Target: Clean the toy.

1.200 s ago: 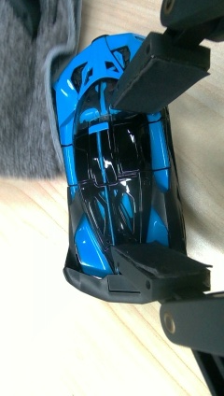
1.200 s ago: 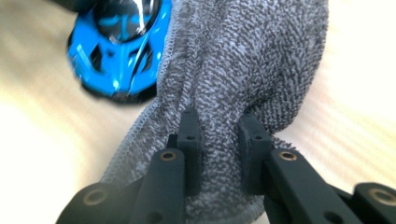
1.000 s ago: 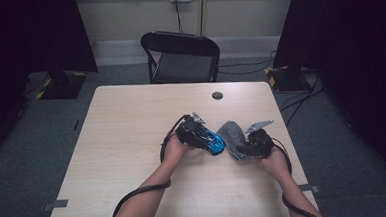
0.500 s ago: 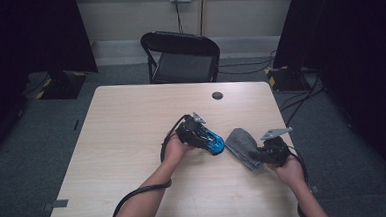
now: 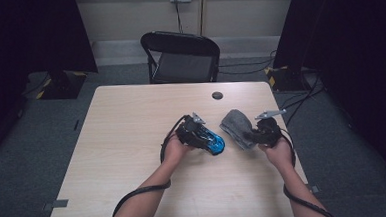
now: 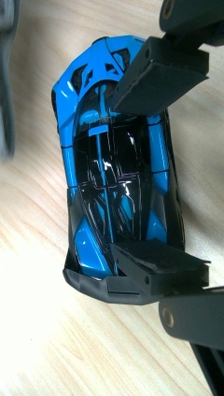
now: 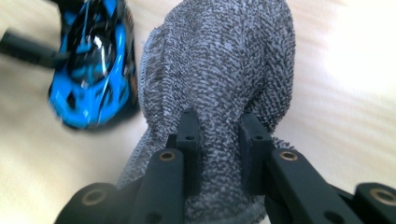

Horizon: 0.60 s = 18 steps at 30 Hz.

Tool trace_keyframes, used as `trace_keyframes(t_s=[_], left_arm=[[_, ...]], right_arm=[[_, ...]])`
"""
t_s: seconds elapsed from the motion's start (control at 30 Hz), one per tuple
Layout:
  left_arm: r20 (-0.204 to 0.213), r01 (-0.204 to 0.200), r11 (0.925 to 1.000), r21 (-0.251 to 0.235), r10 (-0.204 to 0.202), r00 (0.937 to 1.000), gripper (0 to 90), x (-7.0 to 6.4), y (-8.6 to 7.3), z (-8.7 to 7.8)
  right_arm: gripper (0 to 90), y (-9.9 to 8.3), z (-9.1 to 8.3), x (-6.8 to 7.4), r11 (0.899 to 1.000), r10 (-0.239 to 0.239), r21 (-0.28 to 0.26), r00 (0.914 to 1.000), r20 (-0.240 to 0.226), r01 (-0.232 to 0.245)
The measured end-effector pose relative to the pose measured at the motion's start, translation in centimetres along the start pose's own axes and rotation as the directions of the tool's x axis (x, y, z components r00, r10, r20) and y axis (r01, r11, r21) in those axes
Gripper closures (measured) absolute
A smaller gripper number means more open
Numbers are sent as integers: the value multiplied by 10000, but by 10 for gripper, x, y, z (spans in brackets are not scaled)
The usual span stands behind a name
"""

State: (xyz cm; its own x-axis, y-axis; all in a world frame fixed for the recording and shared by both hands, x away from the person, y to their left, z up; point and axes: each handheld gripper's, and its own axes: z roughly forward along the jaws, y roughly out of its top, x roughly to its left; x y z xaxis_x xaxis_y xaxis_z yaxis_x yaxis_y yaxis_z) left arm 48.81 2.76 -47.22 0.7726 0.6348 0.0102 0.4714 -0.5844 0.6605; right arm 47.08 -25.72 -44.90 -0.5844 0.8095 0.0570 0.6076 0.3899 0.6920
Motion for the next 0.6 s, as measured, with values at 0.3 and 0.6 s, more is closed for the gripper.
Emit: trace_keyframes(t_s=[0.3, 0.6], left_arm=[[44, 16, 9999, -113, -15, 10000, 269, 0, -1, 0], [21, -35, 9998, -178, 35, 10000, 269, 0, -3, 0]], right_arm=[[737, 39, 32, 9, 9988, -451, 168, 9990, -21, 451], [735, 57, 61, 14, 9965, -769, 293, 9963, -371, 780]])
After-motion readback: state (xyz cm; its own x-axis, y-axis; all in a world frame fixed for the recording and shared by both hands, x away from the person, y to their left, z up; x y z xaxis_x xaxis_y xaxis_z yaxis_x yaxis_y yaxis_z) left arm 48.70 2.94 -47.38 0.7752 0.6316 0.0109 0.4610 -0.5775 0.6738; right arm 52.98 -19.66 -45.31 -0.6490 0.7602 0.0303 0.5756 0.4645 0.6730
